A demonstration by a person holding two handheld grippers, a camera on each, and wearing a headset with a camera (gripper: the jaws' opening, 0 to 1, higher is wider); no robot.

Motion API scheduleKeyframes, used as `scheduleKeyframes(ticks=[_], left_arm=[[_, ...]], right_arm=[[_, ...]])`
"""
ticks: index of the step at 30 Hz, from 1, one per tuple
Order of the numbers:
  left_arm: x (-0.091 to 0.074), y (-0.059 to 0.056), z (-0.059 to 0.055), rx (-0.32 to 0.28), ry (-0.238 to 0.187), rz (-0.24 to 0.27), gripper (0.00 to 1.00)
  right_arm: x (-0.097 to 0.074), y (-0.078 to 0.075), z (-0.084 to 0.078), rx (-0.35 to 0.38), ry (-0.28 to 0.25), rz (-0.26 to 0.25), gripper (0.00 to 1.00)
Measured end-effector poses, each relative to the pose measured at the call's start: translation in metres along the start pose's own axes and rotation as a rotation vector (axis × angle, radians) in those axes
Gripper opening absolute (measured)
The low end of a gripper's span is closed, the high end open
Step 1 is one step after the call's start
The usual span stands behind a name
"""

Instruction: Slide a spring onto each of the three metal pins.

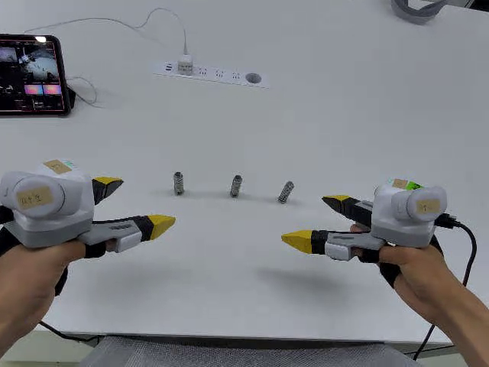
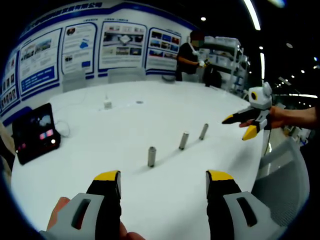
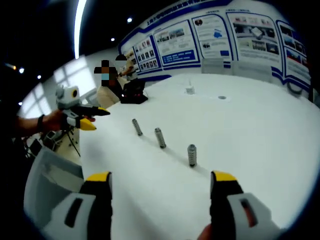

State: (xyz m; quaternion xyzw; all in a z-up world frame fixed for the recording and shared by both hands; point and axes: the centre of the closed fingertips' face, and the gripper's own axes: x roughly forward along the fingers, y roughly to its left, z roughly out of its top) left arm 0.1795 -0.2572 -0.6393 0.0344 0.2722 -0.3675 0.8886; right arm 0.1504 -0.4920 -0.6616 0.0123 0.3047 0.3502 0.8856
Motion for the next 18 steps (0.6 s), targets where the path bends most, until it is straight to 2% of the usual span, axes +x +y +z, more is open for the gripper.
scheduleKeyframes(ticks=[8, 18], left_arm=[[-0.0016, 0.0014, 0.0030, 0.001, -0.004, -0.008, 0.68], [-0.0017, 0.0000, -0.0004, -0.005, 0.013, -0.033, 0.69]], right_arm=[[-0.0032, 0.0002, -0.0011, 0.009, -0.004, -0.008, 0.83], [-0.0034, 0.0031, 0.0020, 0.016, -0.010, -0.011, 0.84]])
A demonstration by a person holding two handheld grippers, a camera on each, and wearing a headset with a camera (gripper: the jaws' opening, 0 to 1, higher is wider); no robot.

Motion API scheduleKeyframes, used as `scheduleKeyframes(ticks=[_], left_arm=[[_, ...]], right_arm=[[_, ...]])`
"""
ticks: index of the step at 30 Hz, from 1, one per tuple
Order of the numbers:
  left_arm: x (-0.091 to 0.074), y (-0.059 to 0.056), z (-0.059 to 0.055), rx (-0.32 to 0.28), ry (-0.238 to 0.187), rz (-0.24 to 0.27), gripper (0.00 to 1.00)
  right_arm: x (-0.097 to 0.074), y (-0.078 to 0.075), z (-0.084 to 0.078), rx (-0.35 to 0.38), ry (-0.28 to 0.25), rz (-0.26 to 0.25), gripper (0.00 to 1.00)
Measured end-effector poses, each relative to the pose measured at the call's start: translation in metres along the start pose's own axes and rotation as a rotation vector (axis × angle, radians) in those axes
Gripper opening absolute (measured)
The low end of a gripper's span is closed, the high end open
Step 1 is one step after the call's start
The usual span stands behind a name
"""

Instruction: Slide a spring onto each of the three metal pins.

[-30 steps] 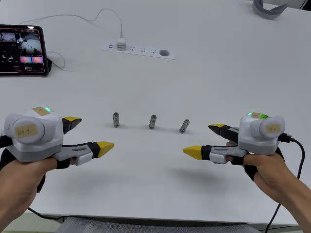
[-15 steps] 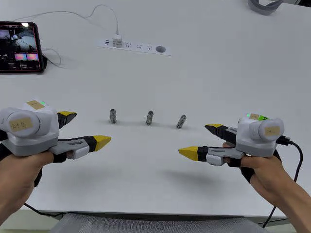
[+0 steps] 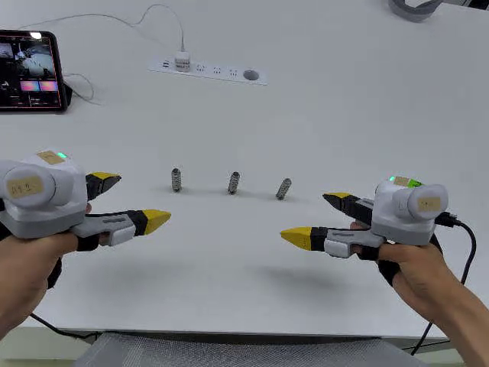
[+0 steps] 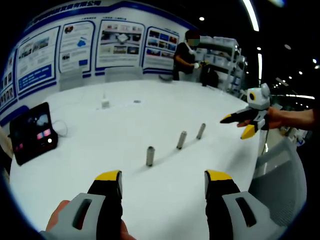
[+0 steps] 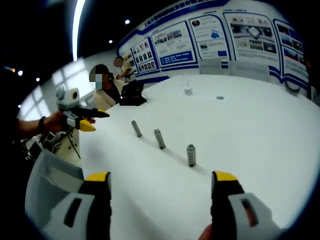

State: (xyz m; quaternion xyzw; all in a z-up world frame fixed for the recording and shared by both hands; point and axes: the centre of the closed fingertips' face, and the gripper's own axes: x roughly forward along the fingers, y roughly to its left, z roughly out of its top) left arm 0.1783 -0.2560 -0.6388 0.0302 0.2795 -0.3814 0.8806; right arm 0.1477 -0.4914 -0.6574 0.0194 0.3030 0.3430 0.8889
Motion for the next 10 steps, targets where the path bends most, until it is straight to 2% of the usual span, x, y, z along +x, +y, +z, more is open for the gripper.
scheduleKeyframes(ticks=[10], left_arm=[[-0.0024, 0.0037, -0.0040, 0.007, 0.014, 0.006, 0.74]], right_arm=[[0.0012, 0.0066, -0.0001, -0.004, 0.008, 0.009, 0.85]])
